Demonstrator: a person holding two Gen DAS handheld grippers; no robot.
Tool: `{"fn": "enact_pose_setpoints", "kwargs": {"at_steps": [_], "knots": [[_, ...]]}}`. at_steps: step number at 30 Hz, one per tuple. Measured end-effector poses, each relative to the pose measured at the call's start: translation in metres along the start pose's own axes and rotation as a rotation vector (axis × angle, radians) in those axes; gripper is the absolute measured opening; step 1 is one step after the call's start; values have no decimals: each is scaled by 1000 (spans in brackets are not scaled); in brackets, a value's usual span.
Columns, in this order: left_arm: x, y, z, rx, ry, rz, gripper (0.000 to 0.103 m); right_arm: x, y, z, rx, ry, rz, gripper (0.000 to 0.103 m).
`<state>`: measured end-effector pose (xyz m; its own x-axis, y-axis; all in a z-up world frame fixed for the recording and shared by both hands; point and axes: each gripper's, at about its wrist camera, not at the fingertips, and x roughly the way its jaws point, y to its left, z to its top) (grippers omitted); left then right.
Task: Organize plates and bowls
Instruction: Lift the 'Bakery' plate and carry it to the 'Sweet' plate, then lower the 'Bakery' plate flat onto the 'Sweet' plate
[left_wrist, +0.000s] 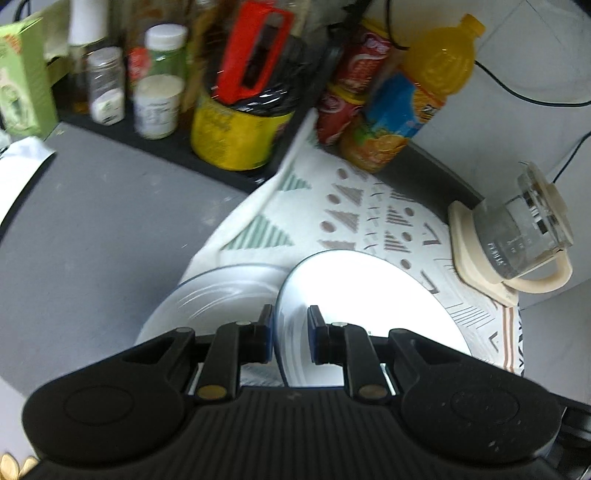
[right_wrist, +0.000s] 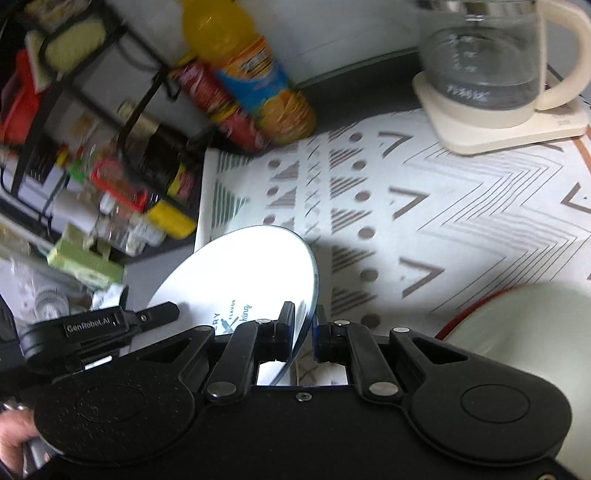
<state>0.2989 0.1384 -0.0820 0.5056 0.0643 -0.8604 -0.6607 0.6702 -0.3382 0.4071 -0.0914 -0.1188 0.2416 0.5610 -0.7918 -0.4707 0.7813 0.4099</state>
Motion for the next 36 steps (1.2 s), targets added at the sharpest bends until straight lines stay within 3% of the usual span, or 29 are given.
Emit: {"fn": "enact_pose_setpoints", "kwargs": {"at_steps": [15, 36], "knots": [[-4, 38, -41, -19, 58, 58, 16, 17, 27, -41, -69, 55, -52, 10], [16, 51, -52, -30, 119, 114, 17, 27, 36, -50, -122, 60, -83, 7]]}}
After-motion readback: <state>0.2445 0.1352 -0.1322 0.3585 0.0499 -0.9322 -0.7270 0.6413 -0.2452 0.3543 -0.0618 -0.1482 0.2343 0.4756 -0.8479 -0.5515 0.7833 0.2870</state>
